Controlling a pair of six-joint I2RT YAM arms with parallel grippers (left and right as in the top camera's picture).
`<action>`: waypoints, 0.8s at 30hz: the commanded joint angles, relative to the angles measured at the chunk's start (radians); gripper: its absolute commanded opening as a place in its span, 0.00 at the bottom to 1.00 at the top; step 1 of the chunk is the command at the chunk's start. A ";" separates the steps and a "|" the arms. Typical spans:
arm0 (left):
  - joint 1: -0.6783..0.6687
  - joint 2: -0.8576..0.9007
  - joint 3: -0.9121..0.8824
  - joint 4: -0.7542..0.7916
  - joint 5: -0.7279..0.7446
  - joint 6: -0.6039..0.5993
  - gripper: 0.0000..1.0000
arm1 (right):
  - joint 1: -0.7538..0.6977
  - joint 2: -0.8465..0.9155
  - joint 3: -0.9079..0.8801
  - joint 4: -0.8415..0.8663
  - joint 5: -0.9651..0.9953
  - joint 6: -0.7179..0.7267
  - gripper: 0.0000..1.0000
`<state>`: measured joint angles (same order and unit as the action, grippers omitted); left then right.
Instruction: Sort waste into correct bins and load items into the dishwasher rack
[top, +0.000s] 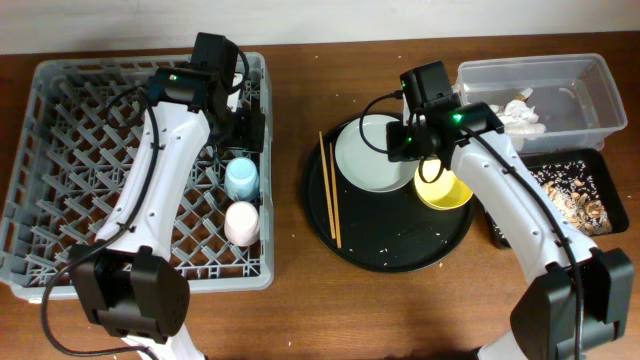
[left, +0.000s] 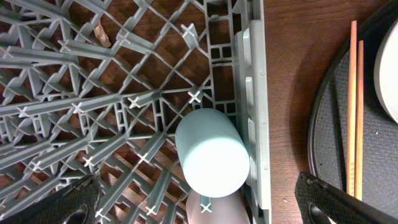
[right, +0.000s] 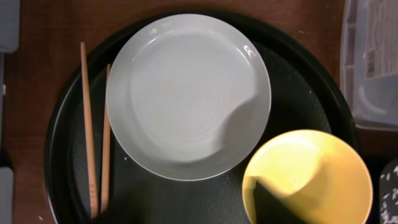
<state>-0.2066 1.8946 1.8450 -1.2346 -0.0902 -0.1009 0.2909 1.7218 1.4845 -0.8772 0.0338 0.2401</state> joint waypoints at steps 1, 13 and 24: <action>-0.002 -0.002 0.019 -0.001 -0.005 0.005 0.99 | 0.010 -0.003 -0.002 -0.003 0.031 0.000 0.24; -0.002 -0.002 0.019 -0.001 -0.005 0.005 0.99 | 0.009 -0.003 -0.002 -0.045 0.020 0.004 0.97; -0.003 -0.002 0.019 0.050 -0.003 0.005 0.99 | 0.007 -0.016 0.107 -0.053 -0.082 0.008 0.97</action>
<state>-0.2066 1.8946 1.8458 -1.1873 -0.0902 -0.1009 0.2909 1.7218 1.5661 -0.9249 -0.0483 0.2371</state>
